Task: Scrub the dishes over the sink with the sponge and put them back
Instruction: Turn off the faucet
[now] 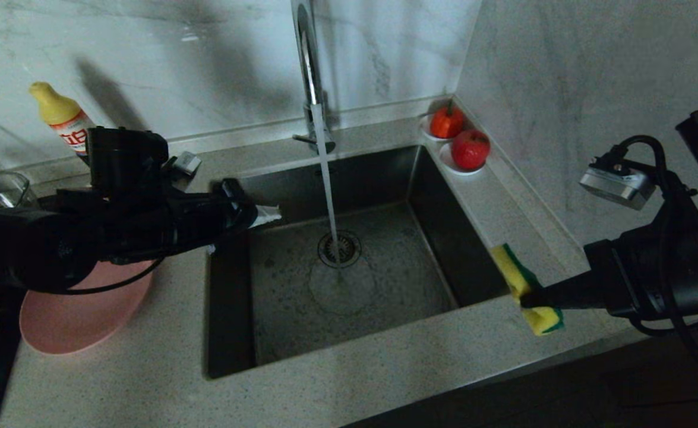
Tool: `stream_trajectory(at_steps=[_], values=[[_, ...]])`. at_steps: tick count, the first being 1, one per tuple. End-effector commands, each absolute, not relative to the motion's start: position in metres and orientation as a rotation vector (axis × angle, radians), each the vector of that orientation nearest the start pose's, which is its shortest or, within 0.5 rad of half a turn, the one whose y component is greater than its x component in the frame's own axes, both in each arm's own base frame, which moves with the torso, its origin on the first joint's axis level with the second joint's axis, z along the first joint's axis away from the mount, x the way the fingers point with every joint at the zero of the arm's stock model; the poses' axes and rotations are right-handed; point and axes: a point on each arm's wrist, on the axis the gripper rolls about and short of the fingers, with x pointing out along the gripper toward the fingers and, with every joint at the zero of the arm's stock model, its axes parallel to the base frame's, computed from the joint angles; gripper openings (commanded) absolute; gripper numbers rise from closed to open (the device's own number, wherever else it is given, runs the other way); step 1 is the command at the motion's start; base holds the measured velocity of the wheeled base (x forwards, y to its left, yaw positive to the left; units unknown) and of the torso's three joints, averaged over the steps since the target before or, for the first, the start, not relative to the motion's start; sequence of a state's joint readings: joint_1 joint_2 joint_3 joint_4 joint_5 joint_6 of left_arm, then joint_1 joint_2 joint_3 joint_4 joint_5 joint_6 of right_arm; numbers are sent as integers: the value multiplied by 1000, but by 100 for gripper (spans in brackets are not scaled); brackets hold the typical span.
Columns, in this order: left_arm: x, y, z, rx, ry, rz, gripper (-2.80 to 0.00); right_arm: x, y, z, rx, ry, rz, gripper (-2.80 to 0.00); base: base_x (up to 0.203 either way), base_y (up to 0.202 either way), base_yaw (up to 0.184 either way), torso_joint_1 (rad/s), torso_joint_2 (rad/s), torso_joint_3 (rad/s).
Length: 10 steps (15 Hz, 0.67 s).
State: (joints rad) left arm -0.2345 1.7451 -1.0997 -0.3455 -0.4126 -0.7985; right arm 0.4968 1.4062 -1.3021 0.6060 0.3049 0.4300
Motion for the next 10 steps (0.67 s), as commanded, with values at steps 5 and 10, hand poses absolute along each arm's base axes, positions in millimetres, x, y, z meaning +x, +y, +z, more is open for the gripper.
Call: stream_trajectory(at_steps=[5,10], values=[[336,-90,232,-854,483,-525,-280,180,106,287,322,878,598,-280,0,0,0,0,0,0],[351,-93,224,-852,491,-513,-280,181,103,287,326,873,588,-280,0,0,0,0,0,0]])
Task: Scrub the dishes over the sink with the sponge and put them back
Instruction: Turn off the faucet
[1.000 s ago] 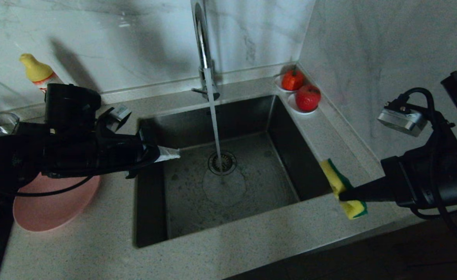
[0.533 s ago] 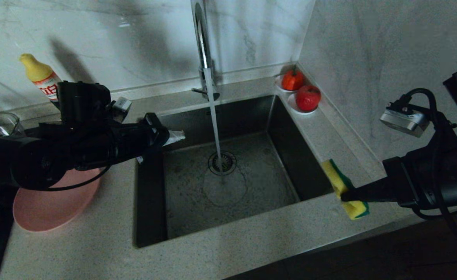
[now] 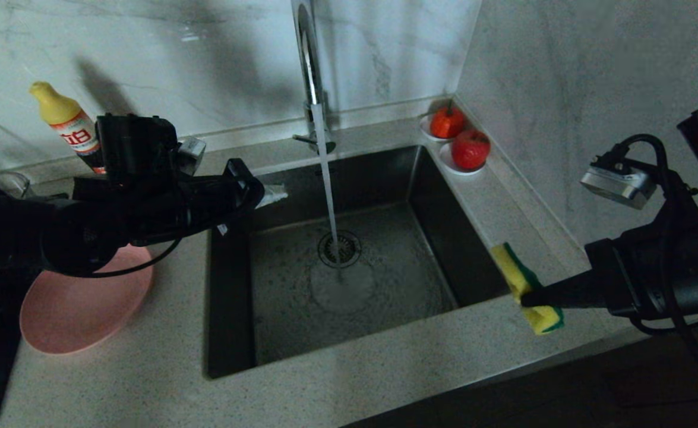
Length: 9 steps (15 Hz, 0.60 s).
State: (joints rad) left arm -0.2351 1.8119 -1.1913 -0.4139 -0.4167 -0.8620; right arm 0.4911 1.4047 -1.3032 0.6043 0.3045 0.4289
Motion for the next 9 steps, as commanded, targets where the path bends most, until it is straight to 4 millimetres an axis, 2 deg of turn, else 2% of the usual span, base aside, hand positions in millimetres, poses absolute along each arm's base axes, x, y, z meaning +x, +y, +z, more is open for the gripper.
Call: stream_trajectory(at_steps=[1,4,9], values=[[356,-94,223,-852,486,-508,-280,181,103,287,325,874,587,-280,0,0,0,0,0,0],[365,-96,227,-856,439,-501,-280,183,100,282,315,884,574,-280,0,0,0,0,0,0],[368,-97,234,-866,389,-527,-280,183,100,281,315,887,573,-280,0,0,0,0,0,0]])
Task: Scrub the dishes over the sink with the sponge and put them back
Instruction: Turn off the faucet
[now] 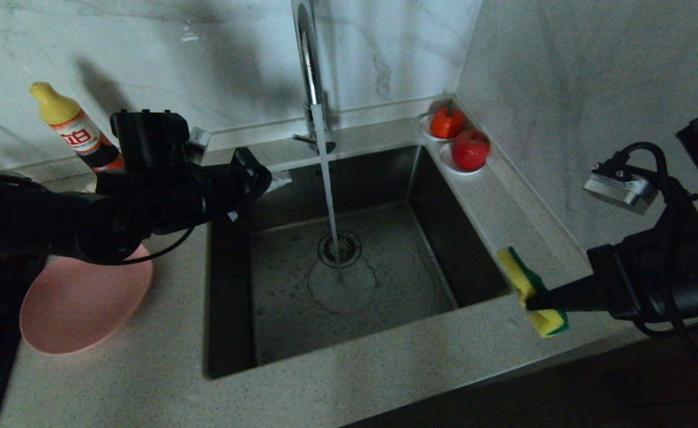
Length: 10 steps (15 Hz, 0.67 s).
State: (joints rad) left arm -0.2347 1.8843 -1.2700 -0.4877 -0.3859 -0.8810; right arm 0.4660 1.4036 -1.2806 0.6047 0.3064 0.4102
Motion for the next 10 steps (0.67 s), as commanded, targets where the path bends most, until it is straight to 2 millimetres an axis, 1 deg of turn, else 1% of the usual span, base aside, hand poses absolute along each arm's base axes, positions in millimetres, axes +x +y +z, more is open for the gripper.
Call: stream_trajectory(at_steps=[1,5,7,10], values=[[370,-97,234,-867,388,-527,-280,183,100,281,315,887,572,-280,0,0,0,0,0,0],[379,-99,234,-880,358,-540,-280,183,99,281,319,891,571,-280,0,0,0,0,0,0],[385,-101,230,-882,319,-558,-280,183,99,279,317,897,568,-280,0,0,0,0,0,0],[389,-102,225,-883,319,-555,-280,184,97,278,321,897,560,-280,0,0,0,0,0,0]])
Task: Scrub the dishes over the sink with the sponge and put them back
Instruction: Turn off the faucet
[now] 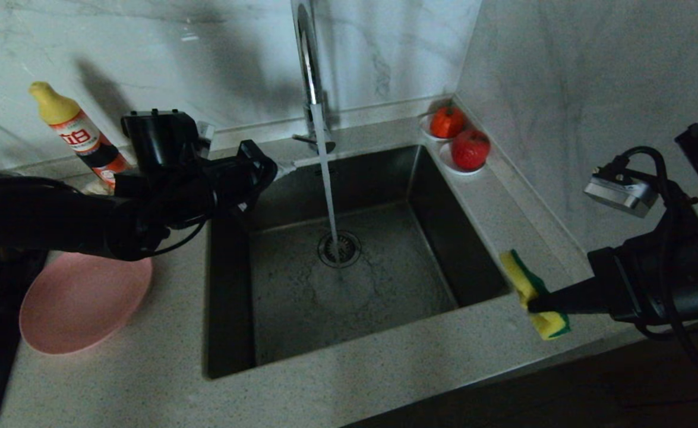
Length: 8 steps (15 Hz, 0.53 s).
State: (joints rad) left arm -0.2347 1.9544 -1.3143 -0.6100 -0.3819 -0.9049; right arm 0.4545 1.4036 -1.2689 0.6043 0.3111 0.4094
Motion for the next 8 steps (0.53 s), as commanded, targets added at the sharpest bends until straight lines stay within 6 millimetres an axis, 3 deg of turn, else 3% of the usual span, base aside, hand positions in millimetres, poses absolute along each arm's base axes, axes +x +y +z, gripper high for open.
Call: stream_trajectory(at_steps=[1,8], values=[[391,-102,225,-883,319,-554,-280,184,97,278,321,897,560,-280,0,0,0,0,0,0],[402,-104,233,-898,267,-546,-280,184,96,269,319,922,552,-280,0,0,0,0,0,0]])
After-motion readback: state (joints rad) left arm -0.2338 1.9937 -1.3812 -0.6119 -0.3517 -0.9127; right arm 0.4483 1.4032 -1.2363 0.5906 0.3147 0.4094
